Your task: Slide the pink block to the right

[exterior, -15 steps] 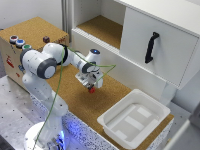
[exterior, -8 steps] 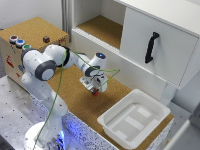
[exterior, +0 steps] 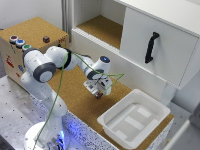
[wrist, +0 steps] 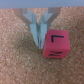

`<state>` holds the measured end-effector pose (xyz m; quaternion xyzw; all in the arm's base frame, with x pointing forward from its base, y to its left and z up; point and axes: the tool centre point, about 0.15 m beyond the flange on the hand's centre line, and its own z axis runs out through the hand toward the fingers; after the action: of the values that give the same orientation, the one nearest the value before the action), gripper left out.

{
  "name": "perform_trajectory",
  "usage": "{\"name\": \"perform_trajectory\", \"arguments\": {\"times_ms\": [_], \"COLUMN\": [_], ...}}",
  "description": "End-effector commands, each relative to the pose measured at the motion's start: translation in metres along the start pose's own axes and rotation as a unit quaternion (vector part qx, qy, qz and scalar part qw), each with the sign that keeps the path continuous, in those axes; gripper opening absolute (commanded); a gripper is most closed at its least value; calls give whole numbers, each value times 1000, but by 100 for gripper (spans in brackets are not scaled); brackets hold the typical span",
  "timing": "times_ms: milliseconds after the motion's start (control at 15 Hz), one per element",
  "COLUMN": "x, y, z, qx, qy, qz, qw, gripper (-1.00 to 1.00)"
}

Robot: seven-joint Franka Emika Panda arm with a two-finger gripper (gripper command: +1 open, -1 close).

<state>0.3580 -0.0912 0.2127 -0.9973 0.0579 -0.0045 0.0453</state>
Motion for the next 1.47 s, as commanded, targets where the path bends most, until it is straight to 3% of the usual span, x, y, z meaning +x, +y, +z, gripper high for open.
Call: {"name": "perform_trajectory", "arguments": {"times_ms": [0, 533, 800, 933, 1400], "x": [-4, -9, -5, -2, -2], "y": [-18, -35, -52, -64, -64], "z": [-38, -110, -125, -130, -130], "qx": [16, 49, 57, 80, 80], "qy": [-26, 10, 9, 0, 0], "qz": [-26, -12, -25, -24, -24], "qw": [999, 999, 998, 997, 997], "gripper": [100, 100, 100, 100, 100]}}
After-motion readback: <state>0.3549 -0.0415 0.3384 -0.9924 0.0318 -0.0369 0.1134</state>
